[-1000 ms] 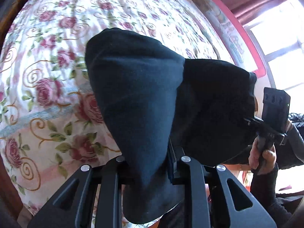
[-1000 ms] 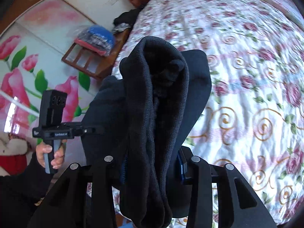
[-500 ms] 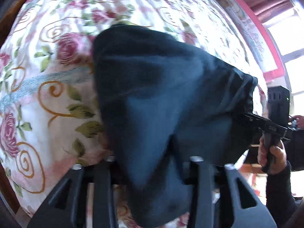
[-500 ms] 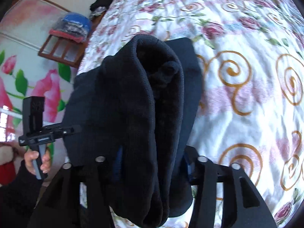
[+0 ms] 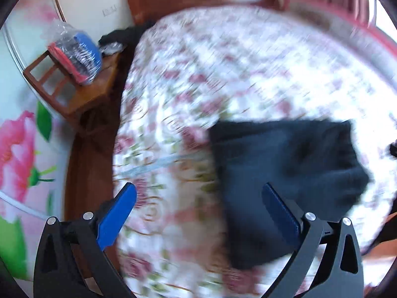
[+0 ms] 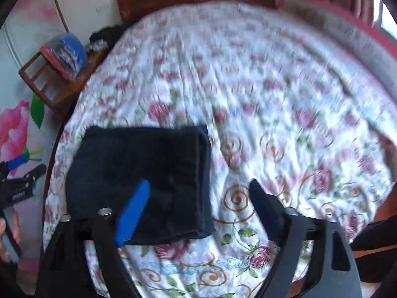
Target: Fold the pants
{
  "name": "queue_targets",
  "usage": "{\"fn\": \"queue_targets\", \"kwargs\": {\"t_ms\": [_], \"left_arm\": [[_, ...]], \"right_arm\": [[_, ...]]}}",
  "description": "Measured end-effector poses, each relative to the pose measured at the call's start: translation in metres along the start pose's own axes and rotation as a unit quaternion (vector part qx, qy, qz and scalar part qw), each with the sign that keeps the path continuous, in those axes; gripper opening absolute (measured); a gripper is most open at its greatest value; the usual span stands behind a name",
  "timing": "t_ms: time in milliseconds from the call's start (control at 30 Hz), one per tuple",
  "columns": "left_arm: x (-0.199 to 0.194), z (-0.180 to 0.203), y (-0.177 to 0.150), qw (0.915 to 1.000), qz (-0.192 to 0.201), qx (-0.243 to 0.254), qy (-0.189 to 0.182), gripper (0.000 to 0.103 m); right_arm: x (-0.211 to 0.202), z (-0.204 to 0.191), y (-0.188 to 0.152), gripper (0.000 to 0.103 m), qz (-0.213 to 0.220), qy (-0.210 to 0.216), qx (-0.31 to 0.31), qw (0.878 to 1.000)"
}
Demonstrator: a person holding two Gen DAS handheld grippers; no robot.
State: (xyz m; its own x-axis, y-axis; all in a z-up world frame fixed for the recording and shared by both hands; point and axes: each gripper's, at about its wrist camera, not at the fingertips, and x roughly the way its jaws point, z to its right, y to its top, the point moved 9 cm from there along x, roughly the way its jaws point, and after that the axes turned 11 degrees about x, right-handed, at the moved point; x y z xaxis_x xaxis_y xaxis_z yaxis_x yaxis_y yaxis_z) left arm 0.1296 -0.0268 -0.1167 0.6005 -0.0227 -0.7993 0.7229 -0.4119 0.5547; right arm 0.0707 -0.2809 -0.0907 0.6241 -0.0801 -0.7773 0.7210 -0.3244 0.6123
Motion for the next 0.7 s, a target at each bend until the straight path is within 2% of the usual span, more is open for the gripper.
{"fn": "queue_targets", "kwargs": {"t_ms": [67, 100, 233, 267, 300, 367, 400, 500, 533, 600, 700], "left_arm": [[-0.028, 0.010, -0.003, 0.9991, 0.037, -0.017, -0.011, 0.101], [-0.035, 0.018, -0.001, 0.9979, 0.057, -0.021, -0.023, 0.101], [-0.044, 0.048, -0.024, 0.9929, 0.092, -0.045, -0.059, 0.101], [-0.039, 0.054, -0.034, 0.9923, 0.090, -0.054, -0.066, 0.101], [-0.033, 0.058, -0.047, 0.9938, 0.069, -0.062, -0.062, 0.101], [-0.012, 0.064, -0.068, 0.9936, 0.025, -0.076, -0.080, 0.101], [-0.002, 0.064, -0.077, 0.9940, -0.003, -0.074, -0.080, 0.101], [0.016, 0.062, -0.090, 0.9952, -0.041, -0.055, -0.069, 0.101], [0.022, 0.058, -0.094, 0.9938, -0.053, -0.065, -0.073, 0.101], [0.025, 0.055, -0.098, 0.9919, -0.054, -0.082, -0.080, 0.101], [0.020, 0.051, -0.094, 0.9911, -0.035, -0.091, -0.091, 0.101]], "right_arm": [[-0.021, -0.027, -0.008, 0.098, 0.046, -0.010, -0.014, 0.999], [-0.022, -0.035, -0.010, 0.098, 0.054, -0.009, -0.015, 0.998], [-0.007, -0.056, -0.058, 0.098, 0.040, -0.007, 0.001, 0.999], [0.004, -0.058, -0.074, 0.098, 0.029, -0.020, 0.004, 0.999], [0.012, -0.054, -0.087, 0.097, 0.015, -0.036, 0.008, 0.999], [0.023, -0.046, -0.110, 0.097, -0.015, -0.027, 0.038, 0.999], [0.025, -0.044, -0.113, 0.097, -0.017, -0.021, 0.047, 0.999], [0.017, -0.046, -0.115, 0.097, -0.002, -0.040, 0.021, 0.999], [0.015, -0.047, -0.114, 0.097, 0.000, -0.041, 0.018, 0.999], [0.007, -0.051, -0.110, 0.097, 0.009, -0.037, 0.014, 0.999], [0.000, -0.059, -0.104, 0.097, 0.021, -0.036, -0.002, 0.999]]}}
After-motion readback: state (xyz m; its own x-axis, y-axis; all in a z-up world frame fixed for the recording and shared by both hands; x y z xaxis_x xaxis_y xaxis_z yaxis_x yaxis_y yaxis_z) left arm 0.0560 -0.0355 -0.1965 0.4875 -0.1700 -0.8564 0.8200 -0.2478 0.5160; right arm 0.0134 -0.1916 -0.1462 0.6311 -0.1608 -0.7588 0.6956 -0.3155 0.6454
